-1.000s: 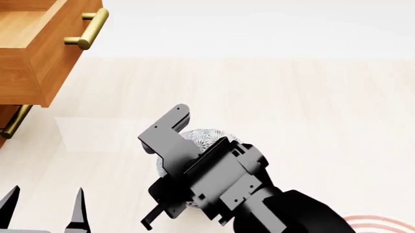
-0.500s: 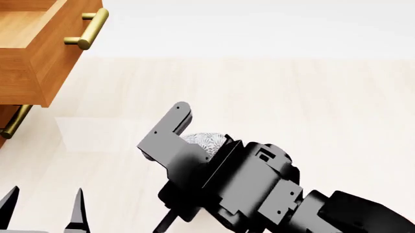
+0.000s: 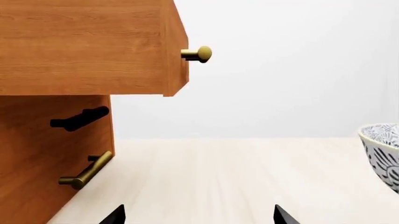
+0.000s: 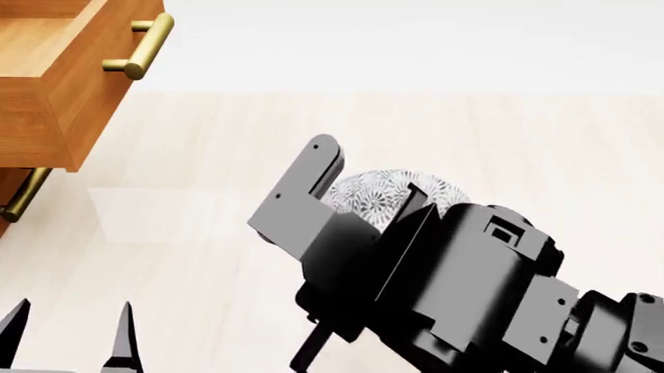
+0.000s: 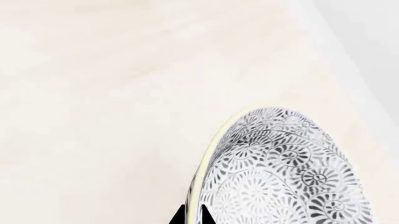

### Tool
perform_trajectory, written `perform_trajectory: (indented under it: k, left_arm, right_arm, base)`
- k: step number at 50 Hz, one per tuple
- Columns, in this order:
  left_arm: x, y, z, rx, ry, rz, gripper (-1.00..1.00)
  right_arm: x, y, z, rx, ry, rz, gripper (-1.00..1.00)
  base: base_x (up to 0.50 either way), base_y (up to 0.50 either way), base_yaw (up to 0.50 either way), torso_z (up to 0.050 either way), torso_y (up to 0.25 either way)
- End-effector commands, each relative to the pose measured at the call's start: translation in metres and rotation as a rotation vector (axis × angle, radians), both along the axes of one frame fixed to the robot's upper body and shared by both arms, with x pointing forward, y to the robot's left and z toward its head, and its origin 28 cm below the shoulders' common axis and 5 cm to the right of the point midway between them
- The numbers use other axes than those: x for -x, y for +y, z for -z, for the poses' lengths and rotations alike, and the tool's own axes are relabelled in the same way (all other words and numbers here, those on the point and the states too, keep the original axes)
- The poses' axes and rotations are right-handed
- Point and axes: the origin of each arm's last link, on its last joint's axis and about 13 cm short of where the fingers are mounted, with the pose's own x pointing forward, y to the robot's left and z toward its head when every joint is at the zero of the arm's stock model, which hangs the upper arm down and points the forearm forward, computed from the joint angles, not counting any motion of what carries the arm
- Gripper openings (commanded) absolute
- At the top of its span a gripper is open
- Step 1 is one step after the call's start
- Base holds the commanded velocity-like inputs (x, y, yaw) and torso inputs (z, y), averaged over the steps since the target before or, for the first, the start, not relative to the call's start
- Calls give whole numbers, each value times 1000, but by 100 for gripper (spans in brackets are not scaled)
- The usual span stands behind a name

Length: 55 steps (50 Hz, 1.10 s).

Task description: Put the bowl on the plate.

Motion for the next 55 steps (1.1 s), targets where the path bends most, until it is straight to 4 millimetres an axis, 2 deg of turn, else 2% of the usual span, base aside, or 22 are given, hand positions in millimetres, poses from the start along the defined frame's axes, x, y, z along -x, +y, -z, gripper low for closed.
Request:
perform_trajectory:
  k: [1,25,42,55]
  left_arm:
    - [1,0,0,1,0,2,100]
    - [-1,-2,-2,-7,-3,12,100]
    - [-2,-3,-1,-2,0,14,100]
    - [-2,-3,-1,-2,4,15,100]
  right_arm:
    - [15,-16,-18,55,-75,48,-100]
    - [60,-50,-37,44,-171,170,-100]
    - [86,-62,-40,129,-187,227,-100]
    - [104,-70,-33,162,-173,258,-100]
  base:
    - [0,0,0,0,0]
    - [0,0,0,0,0]
    - [0,0,0,0,0]
    - [0,0,0,0,1]
